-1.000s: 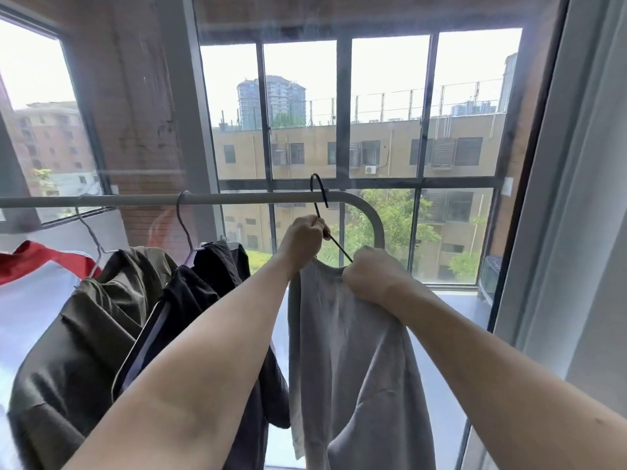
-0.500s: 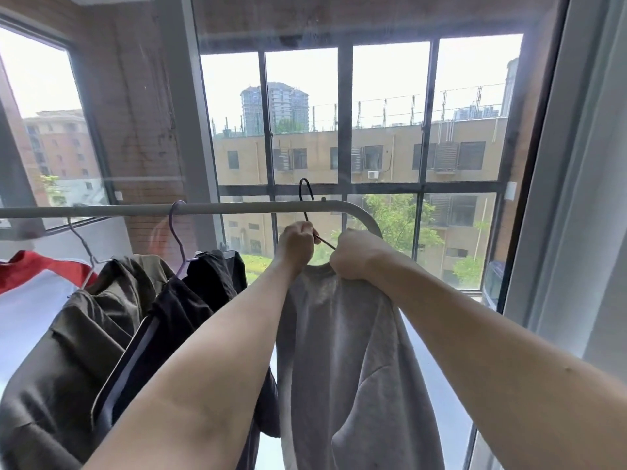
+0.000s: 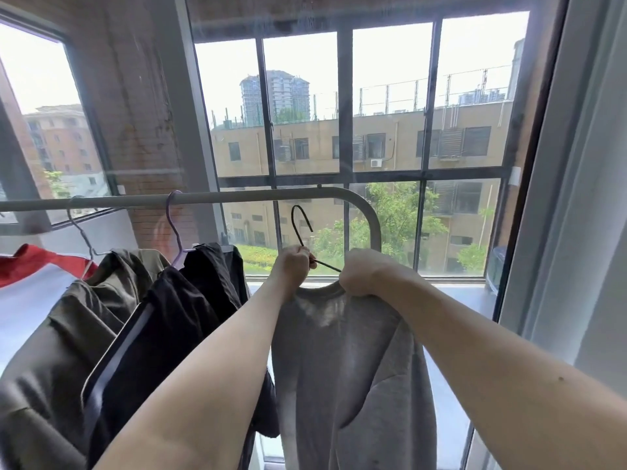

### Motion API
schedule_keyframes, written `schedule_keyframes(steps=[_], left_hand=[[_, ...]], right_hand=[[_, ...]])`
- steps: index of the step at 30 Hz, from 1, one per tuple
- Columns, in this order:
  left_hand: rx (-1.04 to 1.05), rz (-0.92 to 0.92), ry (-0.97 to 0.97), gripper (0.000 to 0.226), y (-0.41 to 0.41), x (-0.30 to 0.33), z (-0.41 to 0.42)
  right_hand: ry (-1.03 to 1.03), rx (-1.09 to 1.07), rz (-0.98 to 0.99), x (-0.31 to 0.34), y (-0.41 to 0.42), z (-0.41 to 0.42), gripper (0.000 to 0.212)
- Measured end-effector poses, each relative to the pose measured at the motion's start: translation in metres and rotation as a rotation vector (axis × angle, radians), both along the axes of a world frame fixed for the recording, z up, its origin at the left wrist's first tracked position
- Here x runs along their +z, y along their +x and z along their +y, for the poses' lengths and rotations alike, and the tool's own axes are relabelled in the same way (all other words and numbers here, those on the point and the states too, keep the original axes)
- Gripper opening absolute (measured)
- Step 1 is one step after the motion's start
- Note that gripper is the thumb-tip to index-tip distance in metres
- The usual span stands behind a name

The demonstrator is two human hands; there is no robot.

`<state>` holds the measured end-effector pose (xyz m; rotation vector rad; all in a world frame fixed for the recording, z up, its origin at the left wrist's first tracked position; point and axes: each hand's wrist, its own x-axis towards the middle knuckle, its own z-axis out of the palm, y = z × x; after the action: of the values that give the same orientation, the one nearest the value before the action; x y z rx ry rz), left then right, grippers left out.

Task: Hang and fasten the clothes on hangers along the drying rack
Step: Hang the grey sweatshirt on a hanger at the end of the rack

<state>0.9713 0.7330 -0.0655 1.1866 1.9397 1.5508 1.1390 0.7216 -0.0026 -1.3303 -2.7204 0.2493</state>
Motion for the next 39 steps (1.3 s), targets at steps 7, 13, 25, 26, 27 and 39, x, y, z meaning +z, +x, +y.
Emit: schedule_keyframes(steps=[7, 13, 25, 26, 27, 39], left_hand=[[-0.058, 0.024, -0.136, 0.025, 0.029, -0.015, -0.040], [-0.095, 0.021, -0.197, 0.025, 0.060, -0.028, -0.078], [-0.353, -0.176, -0.126, 0.023, 0.148, 0.000, -0.170], [-0.355, -0.166, -0.110, 0.023, 0.154, 0.004, -0.178], [-0.349, -0.151, -0.090, 0.023, 0.159, 0.008, -0.187], [-0.031, 0.001, 0.059, 0.029, 0.171, 0.036, -0.278]], right_hand=[[-0.011, 0.006, -0.134, -0.013, 0.036, -0.010, 0.026], [0.032, -0.019, -0.200, -0.024, 0.063, -0.011, 0.025], [0.195, -0.156, -0.308, -0.013, 0.129, -0.068, 0.019], [0.208, -0.161, -0.295, -0.010, 0.131, -0.074, 0.015], [0.221, -0.166, -0.279, -0.007, 0.132, -0.081, 0.016], [0.186, 0.029, 0.045, -0.003, 0.112, -0.173, 0.077]])
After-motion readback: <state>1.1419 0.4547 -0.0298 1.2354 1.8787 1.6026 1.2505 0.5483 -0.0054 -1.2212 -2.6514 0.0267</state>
